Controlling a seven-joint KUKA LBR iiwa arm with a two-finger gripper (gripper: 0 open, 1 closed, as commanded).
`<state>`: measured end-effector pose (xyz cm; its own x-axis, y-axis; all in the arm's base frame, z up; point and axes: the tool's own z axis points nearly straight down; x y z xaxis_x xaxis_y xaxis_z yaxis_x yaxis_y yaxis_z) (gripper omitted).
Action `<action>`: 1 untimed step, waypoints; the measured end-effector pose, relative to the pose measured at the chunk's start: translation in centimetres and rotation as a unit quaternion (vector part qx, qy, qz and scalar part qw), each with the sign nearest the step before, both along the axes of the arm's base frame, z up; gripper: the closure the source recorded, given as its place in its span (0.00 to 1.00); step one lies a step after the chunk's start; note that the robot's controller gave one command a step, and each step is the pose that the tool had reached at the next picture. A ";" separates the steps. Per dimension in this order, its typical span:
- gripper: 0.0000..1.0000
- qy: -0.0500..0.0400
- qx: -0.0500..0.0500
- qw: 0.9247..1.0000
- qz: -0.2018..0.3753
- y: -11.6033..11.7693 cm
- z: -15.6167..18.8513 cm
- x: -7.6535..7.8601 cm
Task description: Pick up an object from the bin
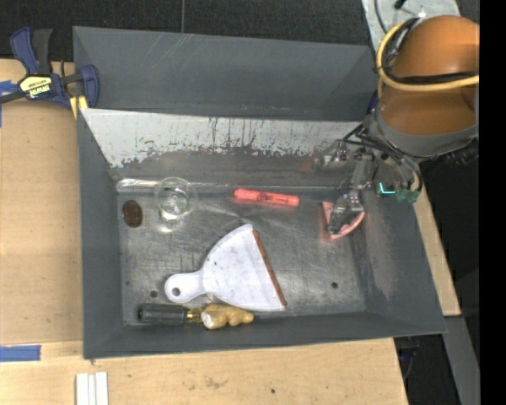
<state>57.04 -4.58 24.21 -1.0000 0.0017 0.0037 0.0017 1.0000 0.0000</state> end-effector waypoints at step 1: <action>0.00 -0.004 0.000 1.000 0.000 0.0 0.4 0.1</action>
Offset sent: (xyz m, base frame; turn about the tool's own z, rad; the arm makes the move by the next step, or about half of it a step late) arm 0.0043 0.0092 -0.1095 -0.0769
